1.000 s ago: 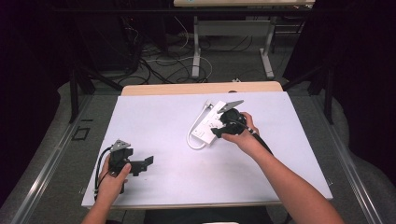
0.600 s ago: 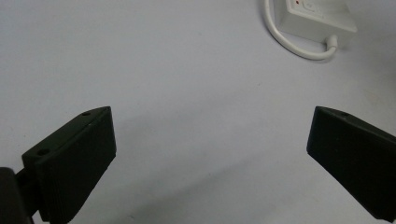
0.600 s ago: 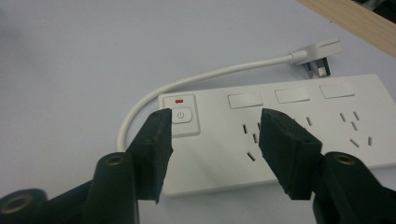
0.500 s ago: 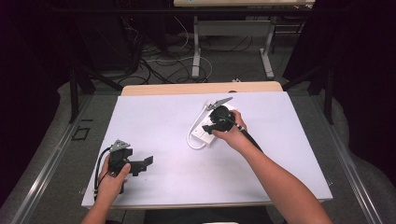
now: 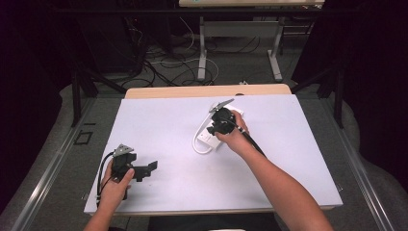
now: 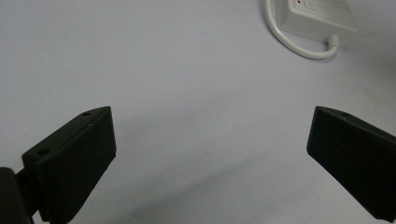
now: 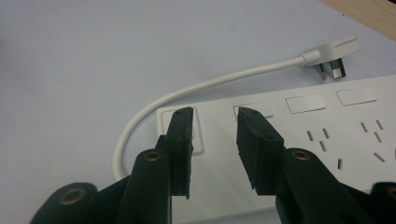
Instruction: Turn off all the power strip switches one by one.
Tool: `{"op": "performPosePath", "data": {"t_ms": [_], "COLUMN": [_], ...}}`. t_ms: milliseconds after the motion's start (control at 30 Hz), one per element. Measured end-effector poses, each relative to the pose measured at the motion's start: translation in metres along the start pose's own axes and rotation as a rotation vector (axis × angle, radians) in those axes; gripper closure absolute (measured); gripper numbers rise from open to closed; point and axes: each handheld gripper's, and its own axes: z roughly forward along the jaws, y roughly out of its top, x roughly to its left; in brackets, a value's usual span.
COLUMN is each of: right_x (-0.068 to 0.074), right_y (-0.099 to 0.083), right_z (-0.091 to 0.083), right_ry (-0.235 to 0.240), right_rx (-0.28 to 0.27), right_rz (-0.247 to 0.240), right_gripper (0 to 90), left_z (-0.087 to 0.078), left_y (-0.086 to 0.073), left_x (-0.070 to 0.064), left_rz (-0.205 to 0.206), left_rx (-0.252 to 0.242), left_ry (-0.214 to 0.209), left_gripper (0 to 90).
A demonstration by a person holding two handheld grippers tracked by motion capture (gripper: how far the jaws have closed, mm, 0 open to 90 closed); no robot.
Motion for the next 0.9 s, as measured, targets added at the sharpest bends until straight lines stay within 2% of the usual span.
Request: {"op": "performPosePath", "data": {"t_ms": [33, 200, 267, 300, 400, 467, 500, 533, 567, 633, 667, 767, 800, 833, 900], "right_x": [0.0, -0.001, -0.003, -0.003, -0.002, 0.0, -0.001, 0.0, 0.001, 0.003, 0.002, 0.003, 0.004, 0.004, 0.005], "right_y": [0.0, -0.001, -0.001, -0.002, -0.001, -0.002, -0.002, -0.001, -0.002, -0.002, -0.002, -0.001, -0.002, -0.001, -0.001], "right_z": [0.001, 0.004, 0.005, 0.007, 0.007, 0.009, 0.01, 0.009, 0.012, 0.013, 0.014, 0.017, 0.018, 0.016, 0.019], "right_ry": [-0.008, -0.019, 0.002, 0.003, 0.006, 0.01, 0.018, 0.022, 0.02, 0.019, 0.023, 0.024, 0.029, 0.029, 0.026], "right_rx": [0.025, 0.018, 0.039, 0.014, 0.019, 0.027, 0.025, 0.054, 0.022, 0.041, 0.025, 0.034, 0.017, 0.066, 0.064], "right_rz": [0.014, 0.012, 0.024, 0.032, 0.042, 0.063, 0.048, 0.052, 0.051, 0.07, 0.043, 0.041, 0.036, 0.033, 0.037], "right_gripper": [69.9, 74.6, 78.2, 79.2, 81.5, 86.5, 87.9, 89.3, 89.9, 90.0, 90.0, 90.0, 90.0, 90.0, 90.0], "left_z": [0.0, 0.0, 0.001, 0.001, 0.001, 0.001, 0.001, 0.001, 0.001, 0.001, 0.001, 0.001, 0.001, 0.001, 0.001], "left_y": [0.0, 0.0, 0.0, 0.0, 0.0, 0.0, 0.0, 0.0, 0.0, 0.0, 0.0, 0.0, 0.0, 0.0, -0.001], "left_x": [0.0, 0.0, 0.0, 0.0, 0.0, 0.0, 0.0, 0.0, 0.0, 0.0, 0.0, 0.0, 0.0, 0.0, 0.0], "left_rz": [0.0, -0.001, 0.0, 0.0, 0.0, -0.002, -0.002, -0.003, -0.002, -0.002, -0.002, -0.002, -0.002, -0.002, -0.002], "left_rx": [0.0, 0.001, 0.002, 0.002, 0.003, 0.003, 0.003, 0.003, 0.002, 0.003, 0.003, 0.003, 0.002, 0.002, 0.004], "left_ry": [0.0, 0.001, 0.002, 0.002, 0.001, 0.001, 0.001, 0.001, 0.001, 0.001, 0.001, 0.001, 0.0, 0.0, 0.0], "left_gripper": [1.3, 1.4, 1.3, 1.4, 1.4, 1.4, 1.4, 1.4, 1.4, 1.4, 1.4, 1.4, 1.4, 1.4, 1.4]}}
